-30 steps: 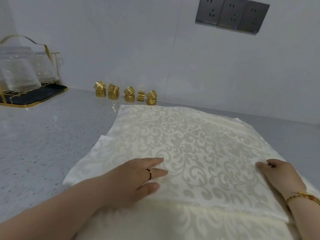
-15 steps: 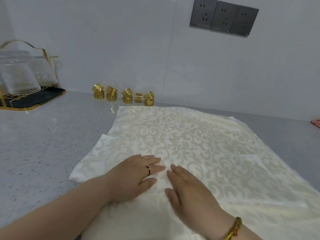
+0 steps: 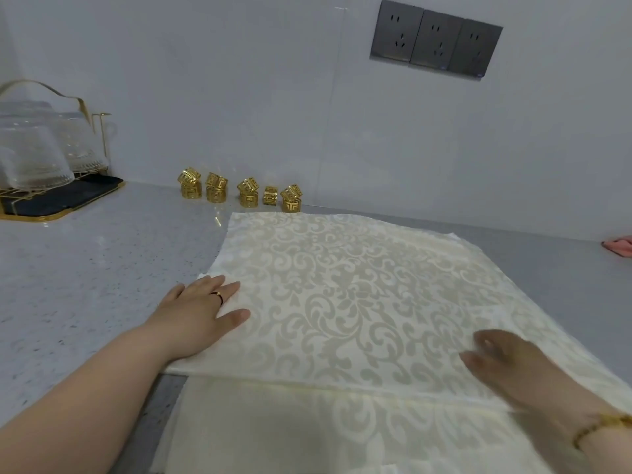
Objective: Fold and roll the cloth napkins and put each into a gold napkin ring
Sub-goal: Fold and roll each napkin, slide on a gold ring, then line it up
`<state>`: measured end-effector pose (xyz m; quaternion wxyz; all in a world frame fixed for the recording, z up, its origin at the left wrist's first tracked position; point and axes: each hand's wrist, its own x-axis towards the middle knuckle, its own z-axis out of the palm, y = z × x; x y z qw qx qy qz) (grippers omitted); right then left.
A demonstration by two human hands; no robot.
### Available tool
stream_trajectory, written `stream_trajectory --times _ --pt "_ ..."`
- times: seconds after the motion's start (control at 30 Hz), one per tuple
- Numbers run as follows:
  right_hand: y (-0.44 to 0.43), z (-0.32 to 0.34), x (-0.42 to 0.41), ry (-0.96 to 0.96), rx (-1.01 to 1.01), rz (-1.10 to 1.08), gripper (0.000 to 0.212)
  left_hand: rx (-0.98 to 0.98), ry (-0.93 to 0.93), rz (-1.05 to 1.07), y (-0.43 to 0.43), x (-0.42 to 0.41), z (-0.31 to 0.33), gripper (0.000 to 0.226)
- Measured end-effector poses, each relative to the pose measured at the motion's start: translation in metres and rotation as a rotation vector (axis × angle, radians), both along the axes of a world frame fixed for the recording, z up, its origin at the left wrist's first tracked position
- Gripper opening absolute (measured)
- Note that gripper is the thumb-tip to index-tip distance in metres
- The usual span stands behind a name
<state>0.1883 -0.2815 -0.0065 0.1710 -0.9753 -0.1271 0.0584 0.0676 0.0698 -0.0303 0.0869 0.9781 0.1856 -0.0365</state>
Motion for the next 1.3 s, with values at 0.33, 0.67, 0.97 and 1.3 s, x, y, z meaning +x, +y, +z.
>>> stream_trajectory --times 0.33,0.67,0.97,1.3 --pt "0.124 0.013 0.045 0.050 0.119 0.388 0.008 -0.090 -0.045 -0.064 0.007 -0.001 0.002 0.057" --pt "0.131 0.022 0.053 0.295 0.026 0.420 0.015 -0.099 -0.017 -0.127 0.015 0.009 -0.001 0.111" --pt "0.134 0.019 0.055 0.233 0.008 0.453 0.016 -0.113 -0.050 -0.129 0.016 0.008 -0.001 0.150" --pt "0.132 0.014 0.061 0.181 0.100 0.422 0.011 -0.064 -0.047 -0.117 0.013 0.009 -0.002 0.064"
